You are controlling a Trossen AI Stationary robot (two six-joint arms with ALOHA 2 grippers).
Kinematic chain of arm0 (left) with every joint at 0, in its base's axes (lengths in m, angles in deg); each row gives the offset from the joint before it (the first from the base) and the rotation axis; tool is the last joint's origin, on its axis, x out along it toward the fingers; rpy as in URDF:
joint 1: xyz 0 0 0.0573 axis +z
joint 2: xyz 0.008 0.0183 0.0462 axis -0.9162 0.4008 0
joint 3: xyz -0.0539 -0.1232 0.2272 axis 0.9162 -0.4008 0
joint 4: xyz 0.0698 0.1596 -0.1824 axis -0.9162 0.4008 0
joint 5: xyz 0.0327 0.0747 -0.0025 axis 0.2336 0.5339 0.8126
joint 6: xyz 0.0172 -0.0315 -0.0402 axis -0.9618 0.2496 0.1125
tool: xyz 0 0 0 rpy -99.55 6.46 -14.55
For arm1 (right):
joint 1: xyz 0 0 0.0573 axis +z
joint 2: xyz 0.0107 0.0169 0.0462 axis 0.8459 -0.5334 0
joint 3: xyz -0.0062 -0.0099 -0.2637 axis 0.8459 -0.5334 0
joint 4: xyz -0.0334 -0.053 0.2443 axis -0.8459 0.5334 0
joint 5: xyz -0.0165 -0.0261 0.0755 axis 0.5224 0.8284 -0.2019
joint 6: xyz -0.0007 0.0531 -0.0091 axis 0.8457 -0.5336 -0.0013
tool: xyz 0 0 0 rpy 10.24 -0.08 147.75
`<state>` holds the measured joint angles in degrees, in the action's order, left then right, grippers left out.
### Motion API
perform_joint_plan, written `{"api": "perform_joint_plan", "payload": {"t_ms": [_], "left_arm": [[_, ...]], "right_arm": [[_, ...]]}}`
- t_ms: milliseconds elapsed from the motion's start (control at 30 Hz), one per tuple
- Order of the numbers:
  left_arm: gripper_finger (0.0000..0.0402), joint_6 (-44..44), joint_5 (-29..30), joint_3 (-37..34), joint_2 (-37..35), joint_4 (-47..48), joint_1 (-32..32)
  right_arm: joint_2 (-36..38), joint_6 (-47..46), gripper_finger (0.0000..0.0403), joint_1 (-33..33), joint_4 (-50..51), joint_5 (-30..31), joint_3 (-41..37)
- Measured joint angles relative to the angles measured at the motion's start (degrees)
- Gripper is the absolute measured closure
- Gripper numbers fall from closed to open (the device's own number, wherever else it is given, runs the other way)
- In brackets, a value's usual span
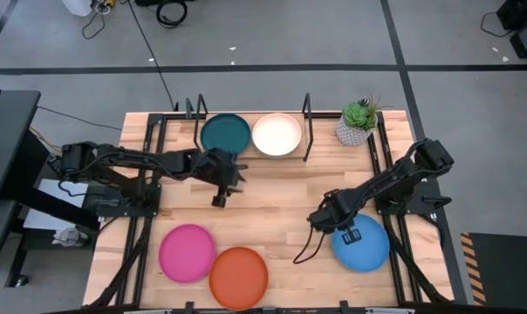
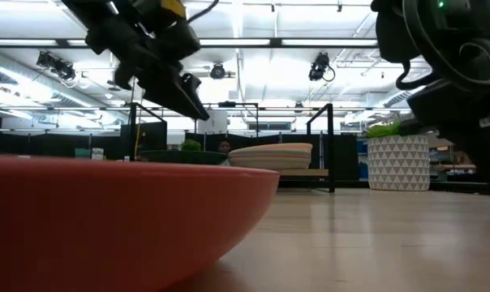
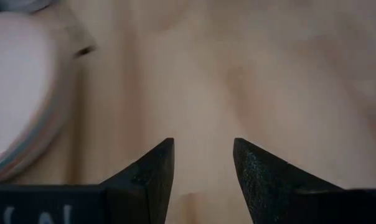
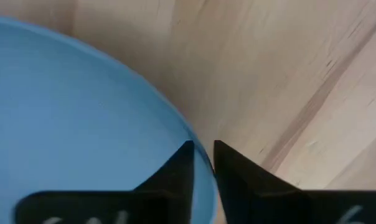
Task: Place and stack plates onto a shelf
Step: Stack the blue plate on top of the dark green plate
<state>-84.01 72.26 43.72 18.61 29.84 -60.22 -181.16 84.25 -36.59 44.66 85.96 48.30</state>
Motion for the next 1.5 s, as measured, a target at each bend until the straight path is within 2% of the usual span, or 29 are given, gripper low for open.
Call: {"api": "perform_joint_plan", "payload": {"t_ms": [100,200,300,433,600,733,900,1167,1400,1500], "left_arm": [[0.0230,-4.27,-7.20,0.00,0.00,0.09,-2.58],[0.0230,-8.56,-7.16,0.00,0.02,0.13,-6.30],[0.0230,-12.24,-2.18,-0.04,1.76,-0.73,-10.49],[0.0230,-17.76,7.28,-0.07,5.46,-5.14,-15.38],[0.0230,-30.04,20.33,-0.04,10.93,-14.09,-19.18],[0.0230,-37.25,24.77,-0.04,14.90,-23.87,-20.22],[0.0230,-45.78,25.04,0.00,18.91,-33.83,-20.28],[0.0230,-58.96,23.97,0.04,24.81,-48.97,-19.77],[0.0230,-59.58,16.49,0.26,25.73,-50.06,-16.81],[0.0230,-59.37,15.66,0.26,25.73,-53.48,-15.87]], "right_arm": [[0.81,0.42,0.0384,-0.99,0.21,-0.88,-0.37],[1.49,1.23,0.0387,-2.15,-0.74,-1.64,-0.36],[3.26,4.05,0.0386,-3.90,-1.26,-1.85,-0.37],[6.75,5.62,0.0391,-8.41,-3.28,-2.75,-0.15],[10.08,0.02,0.0391,-17.34,-12.58,-11.05,-0.10],[9.91,-2.97,0.0391,-23.04,-15.76,-17.12,-0.09],[8.01,-3.07,0.0391,-26.28,-15.99,-21.46,-0.09],[5.85,-5.12,0.0390,-28.25,-16.35,-21.40,1.02],[4.70,-5.15,0.0390,-29.68,-15.77,-21.22,4.26],[4.70,-5.20,0.0389,-30.71,-14.93,-21.25,4.95]]}}
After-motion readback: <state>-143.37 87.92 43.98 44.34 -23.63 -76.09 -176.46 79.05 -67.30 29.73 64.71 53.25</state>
